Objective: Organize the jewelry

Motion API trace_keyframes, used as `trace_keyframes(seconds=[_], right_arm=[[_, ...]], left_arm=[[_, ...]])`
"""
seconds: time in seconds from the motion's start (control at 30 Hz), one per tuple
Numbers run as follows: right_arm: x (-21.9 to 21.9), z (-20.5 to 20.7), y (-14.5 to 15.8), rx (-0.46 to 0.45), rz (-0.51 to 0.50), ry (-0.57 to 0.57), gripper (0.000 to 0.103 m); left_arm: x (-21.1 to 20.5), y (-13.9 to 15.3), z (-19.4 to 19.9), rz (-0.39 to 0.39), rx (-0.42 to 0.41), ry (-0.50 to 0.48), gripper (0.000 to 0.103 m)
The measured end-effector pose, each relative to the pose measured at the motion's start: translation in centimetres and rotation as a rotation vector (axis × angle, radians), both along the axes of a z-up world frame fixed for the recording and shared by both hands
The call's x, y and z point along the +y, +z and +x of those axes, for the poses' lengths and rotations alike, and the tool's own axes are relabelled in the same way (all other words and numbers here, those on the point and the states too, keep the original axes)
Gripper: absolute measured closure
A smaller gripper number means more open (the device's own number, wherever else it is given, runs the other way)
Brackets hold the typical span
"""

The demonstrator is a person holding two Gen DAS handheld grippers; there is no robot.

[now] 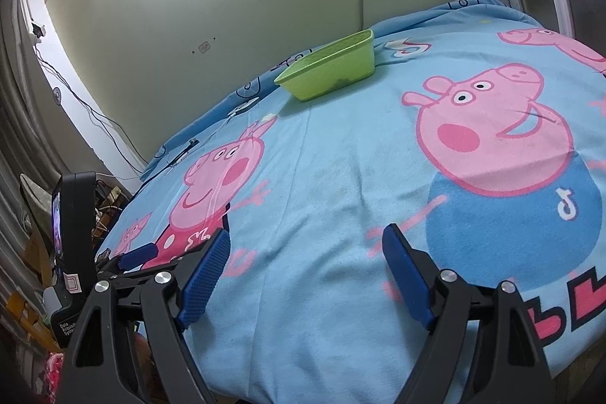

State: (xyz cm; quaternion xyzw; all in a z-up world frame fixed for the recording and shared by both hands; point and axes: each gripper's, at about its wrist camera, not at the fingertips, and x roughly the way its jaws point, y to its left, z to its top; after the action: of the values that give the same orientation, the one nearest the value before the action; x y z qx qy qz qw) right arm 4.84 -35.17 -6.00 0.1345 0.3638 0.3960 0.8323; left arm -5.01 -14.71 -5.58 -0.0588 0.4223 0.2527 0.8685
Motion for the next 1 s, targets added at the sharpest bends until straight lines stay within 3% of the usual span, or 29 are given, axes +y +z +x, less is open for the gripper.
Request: trace_keyframes(seconds=[1.0], right_arm=[[0.3,-0.33,-0.19,0.006,0.004,-0.003,0.04]], left_arm=[[-0.32,-0.07,0.11,0.015,0.025,0.011,0.006]])
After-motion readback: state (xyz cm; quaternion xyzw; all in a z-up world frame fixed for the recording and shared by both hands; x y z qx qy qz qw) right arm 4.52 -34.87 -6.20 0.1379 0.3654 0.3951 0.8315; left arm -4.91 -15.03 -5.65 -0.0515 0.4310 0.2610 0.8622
